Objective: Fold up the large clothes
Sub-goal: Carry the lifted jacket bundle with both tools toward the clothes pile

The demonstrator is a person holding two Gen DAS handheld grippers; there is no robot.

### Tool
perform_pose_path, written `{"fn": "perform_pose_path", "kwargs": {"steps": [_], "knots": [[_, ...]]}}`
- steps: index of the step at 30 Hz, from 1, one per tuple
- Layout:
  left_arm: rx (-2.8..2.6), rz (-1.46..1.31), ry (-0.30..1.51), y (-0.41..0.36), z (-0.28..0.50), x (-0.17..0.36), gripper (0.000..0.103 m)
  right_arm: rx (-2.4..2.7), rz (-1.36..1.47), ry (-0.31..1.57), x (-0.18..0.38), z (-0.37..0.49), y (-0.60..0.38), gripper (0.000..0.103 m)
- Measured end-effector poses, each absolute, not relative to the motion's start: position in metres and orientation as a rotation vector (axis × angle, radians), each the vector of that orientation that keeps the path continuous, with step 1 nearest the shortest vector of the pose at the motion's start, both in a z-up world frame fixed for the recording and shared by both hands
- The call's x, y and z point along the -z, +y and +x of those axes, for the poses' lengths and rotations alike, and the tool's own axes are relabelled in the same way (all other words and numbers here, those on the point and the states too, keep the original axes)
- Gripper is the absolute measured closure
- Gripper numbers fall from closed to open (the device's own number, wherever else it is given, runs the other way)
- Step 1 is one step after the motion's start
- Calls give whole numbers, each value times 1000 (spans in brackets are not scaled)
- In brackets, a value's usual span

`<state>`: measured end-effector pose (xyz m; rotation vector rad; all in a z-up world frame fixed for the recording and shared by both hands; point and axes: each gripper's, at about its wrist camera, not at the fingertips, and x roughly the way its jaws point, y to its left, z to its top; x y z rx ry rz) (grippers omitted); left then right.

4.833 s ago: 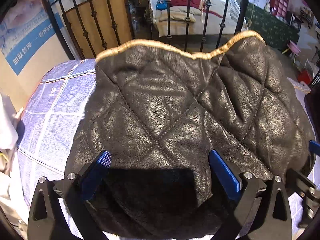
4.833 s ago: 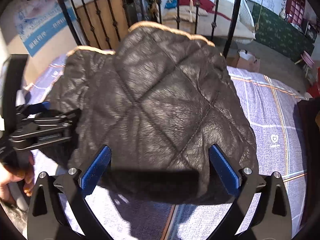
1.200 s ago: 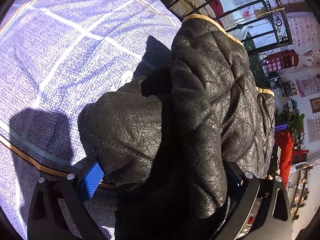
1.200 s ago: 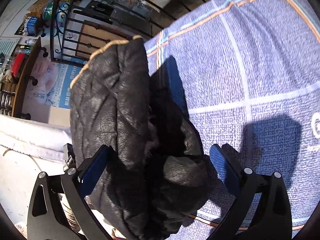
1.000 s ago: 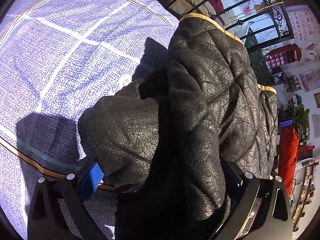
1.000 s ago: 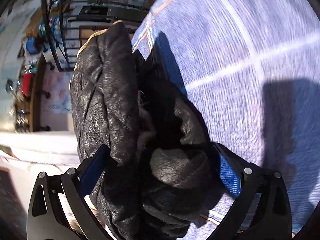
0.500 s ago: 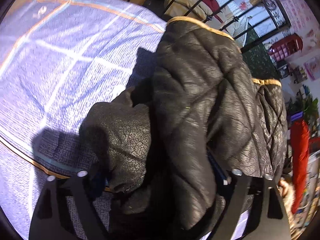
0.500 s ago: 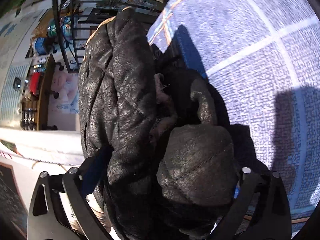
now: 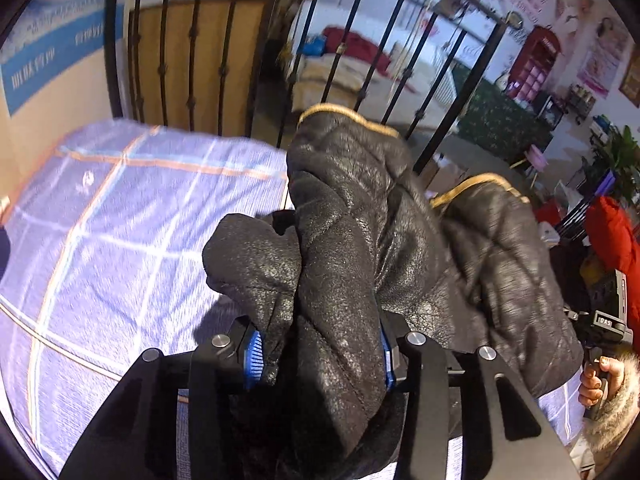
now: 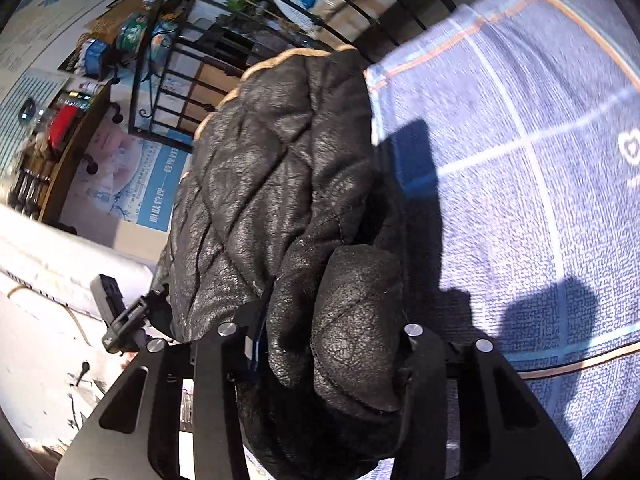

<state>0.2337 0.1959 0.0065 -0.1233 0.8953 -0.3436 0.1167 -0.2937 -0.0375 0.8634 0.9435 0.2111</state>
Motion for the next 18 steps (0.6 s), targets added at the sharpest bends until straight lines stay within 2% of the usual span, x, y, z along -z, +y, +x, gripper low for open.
{"fn": "perform_pose_path", "kwargs": {"steps": [7,13,18], "knots": [[261,-160,675,252,184,-85,62,-395,679,896,-45,173,-226,65],[-42,-183,549,358,93,-143,62,-716,492,909,-100,295,-94,65],[-328,-265,524,422,21,-134,60,-1009,397,1014,-112,415,45,65]]}}
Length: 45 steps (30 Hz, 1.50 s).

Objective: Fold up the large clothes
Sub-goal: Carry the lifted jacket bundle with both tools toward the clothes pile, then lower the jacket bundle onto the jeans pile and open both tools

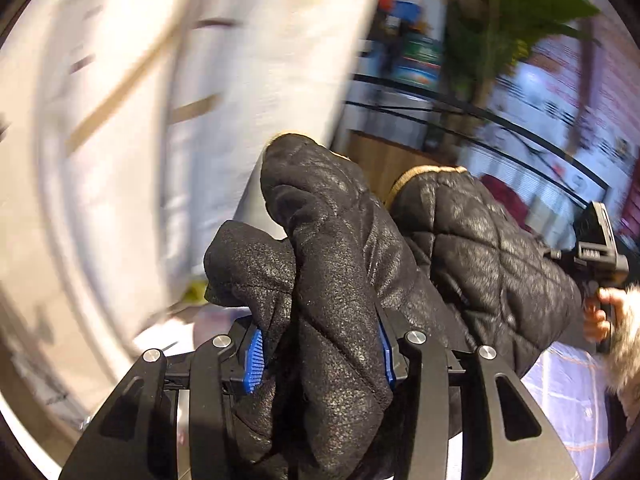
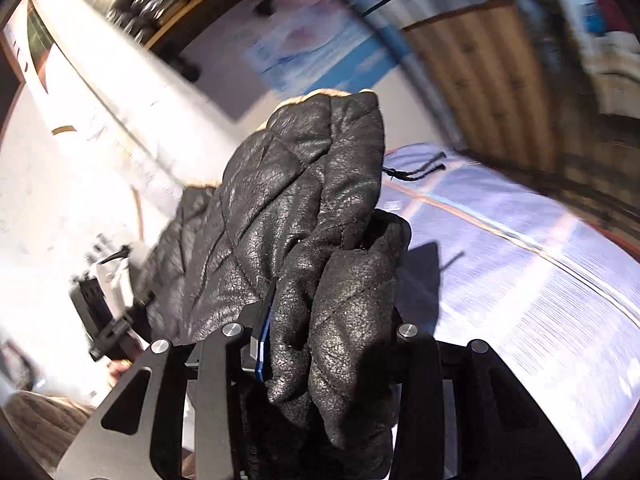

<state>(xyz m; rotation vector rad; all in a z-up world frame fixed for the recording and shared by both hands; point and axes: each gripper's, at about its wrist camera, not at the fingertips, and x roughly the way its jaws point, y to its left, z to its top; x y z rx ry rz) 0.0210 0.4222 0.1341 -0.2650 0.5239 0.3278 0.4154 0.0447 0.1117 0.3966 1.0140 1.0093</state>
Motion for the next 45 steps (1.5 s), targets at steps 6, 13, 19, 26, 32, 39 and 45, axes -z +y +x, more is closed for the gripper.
{"fn": "perform_pose_path", "kwargs": {"steps": [6,13,19,26,32,39,45], "knots": [[-500,-490,654,446,14,-26,60,-920,215,1198,-52,509,170,61],[-527,-655,742,450,3,55,49,-668,211,1309,53,534,175,58],[-517,-664,769,458,-4,71,22,-490,318,1333,91,535,121,36],[-536,-714,805,476,-9,43,19,-380,150,1131,34,515,117,34],[-620,-422,622,450,-37,-30,6,-627,-60,909,-45,446,164,19],[-494,-290,712,428,44,-36,6,-803,-453,978,-2,357,239,17],[-479,-492,953,467,78,44,5,-718,-343,1115,48,389,221,10]]}}
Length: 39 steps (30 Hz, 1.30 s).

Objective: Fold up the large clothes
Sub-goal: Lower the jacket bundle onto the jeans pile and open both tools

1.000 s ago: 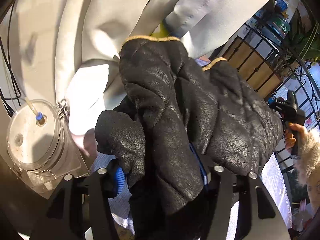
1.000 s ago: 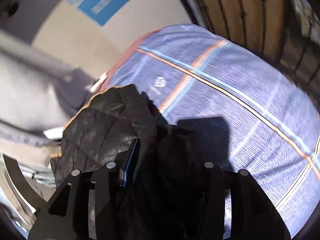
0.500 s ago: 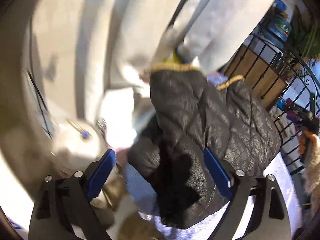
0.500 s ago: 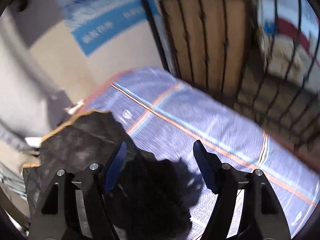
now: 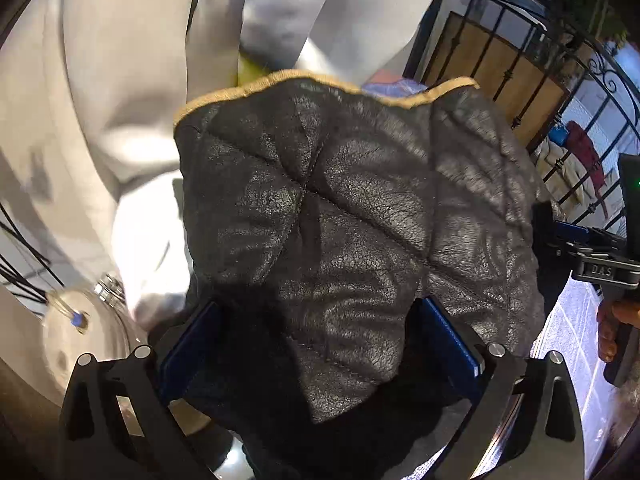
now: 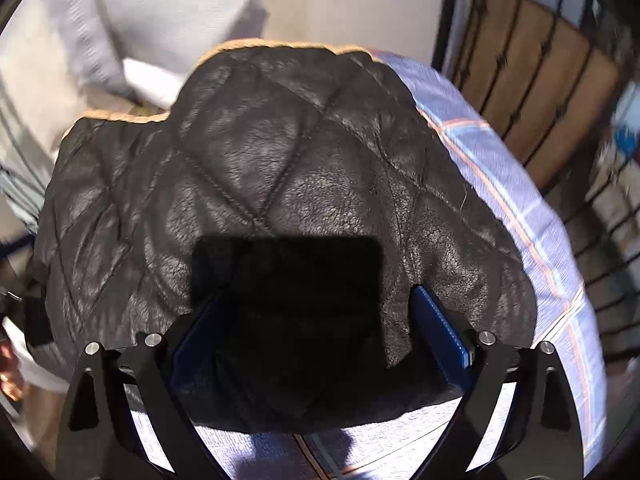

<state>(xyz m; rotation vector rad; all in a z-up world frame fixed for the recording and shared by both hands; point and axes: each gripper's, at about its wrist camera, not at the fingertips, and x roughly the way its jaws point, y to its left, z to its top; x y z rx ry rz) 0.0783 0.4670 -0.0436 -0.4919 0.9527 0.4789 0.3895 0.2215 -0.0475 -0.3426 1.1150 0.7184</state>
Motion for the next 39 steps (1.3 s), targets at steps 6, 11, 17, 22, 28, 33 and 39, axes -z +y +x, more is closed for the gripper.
{"fn": "perform_pose_path", "kwargs": {"steps": [6,11,17,22,28,33,39], "knots": [[-470,-491,943,473,79,56,4,-675,-414,1080,63,387,238,6],[-477,-504,938,475,79,64,4,-641,-371,1048,76,379,240,5],[-483,-484,963,469,82,53,4,-529,-404,982,61,353,238,5],[-478,-420,1006,460,82,33,6,-451,-262,1068,26,315,216,6],[-433,-338,1037,432,64,11,6,-454,-224,1146,3,249,187,6],[-431,-194,1019,397,43,-17,6,-385,-439,1104,-22,215,191,6],[-531,-212,1004,389,12,-50,6,-411,-442,1022,-67,210,207,6]]}}
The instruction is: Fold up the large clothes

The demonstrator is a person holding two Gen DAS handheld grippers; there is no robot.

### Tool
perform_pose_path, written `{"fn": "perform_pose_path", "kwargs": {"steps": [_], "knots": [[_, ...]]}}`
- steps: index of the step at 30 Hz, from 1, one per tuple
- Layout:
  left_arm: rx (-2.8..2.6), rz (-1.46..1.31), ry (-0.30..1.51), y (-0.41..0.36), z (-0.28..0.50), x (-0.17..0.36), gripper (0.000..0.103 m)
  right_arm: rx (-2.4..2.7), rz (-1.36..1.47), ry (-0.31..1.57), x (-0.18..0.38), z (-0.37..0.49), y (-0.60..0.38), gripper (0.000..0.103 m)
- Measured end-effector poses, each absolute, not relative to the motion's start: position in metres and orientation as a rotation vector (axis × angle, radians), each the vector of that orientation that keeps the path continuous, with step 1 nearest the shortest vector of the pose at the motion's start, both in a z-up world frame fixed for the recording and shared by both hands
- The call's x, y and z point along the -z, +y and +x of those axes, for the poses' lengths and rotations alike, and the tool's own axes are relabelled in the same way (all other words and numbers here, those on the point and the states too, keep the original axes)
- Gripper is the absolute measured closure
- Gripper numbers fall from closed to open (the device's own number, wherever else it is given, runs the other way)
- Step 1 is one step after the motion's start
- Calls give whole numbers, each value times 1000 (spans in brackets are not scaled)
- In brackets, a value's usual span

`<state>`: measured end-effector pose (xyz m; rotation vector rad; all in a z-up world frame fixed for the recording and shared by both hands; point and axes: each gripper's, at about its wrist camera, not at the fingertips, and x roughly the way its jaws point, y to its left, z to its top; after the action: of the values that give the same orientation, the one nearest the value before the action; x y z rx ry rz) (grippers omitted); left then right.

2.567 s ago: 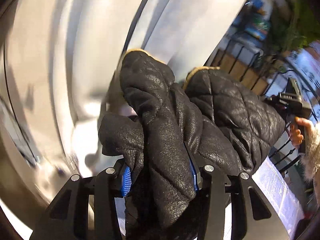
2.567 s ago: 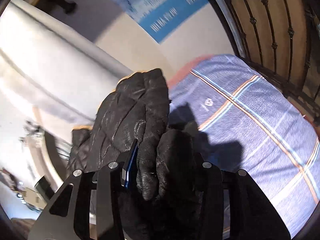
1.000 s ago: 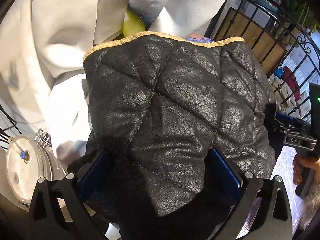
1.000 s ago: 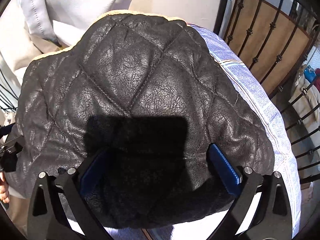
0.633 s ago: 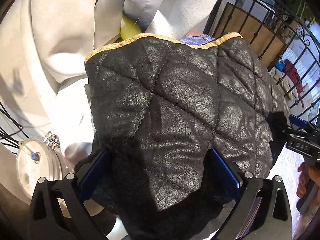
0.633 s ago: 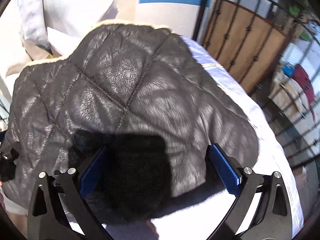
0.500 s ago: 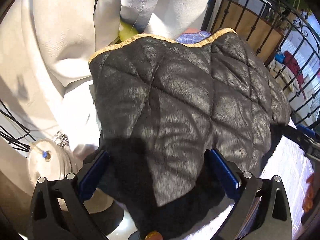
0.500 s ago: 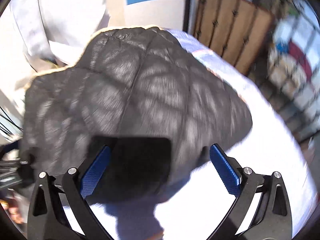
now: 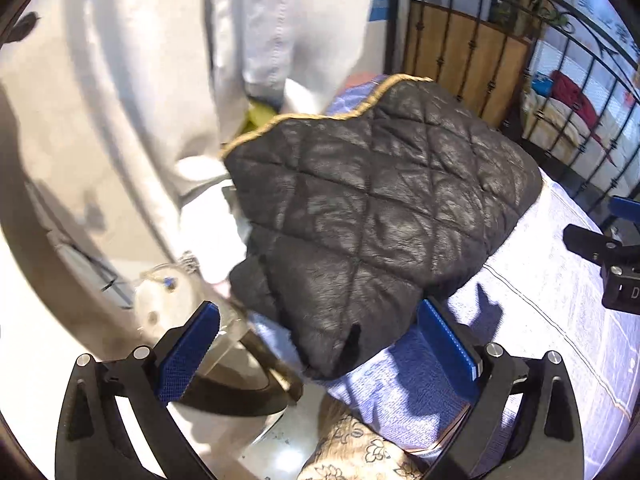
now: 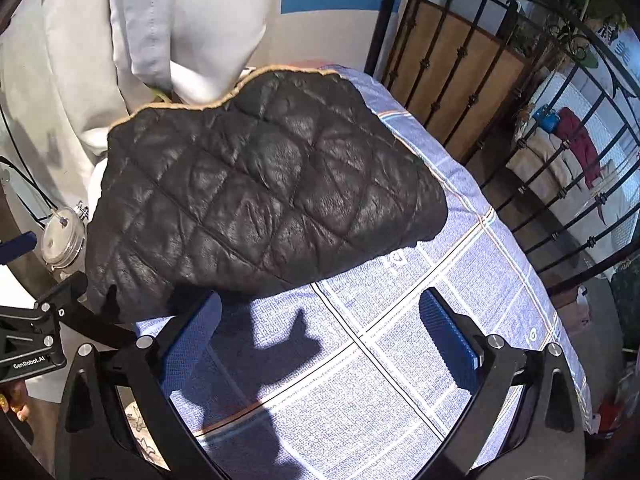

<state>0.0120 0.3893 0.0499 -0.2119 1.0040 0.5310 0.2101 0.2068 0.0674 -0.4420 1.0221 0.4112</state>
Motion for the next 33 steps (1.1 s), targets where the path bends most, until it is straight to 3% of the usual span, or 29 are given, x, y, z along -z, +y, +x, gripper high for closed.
{"fn": "perform_pose_path", "kwargs": {"steps": [6,9,33], "knots": [[-608,-239,980,384,-4,-80,6,-407,-495,1018,-81,211,223,6],[-551,-357,1047,387,-1,-77,6,-418,-502,1034,-79,209,230,5],[-561,-318,1101,375,3,-65,6,-374,-522,1057,-68,203,228,5]]}}
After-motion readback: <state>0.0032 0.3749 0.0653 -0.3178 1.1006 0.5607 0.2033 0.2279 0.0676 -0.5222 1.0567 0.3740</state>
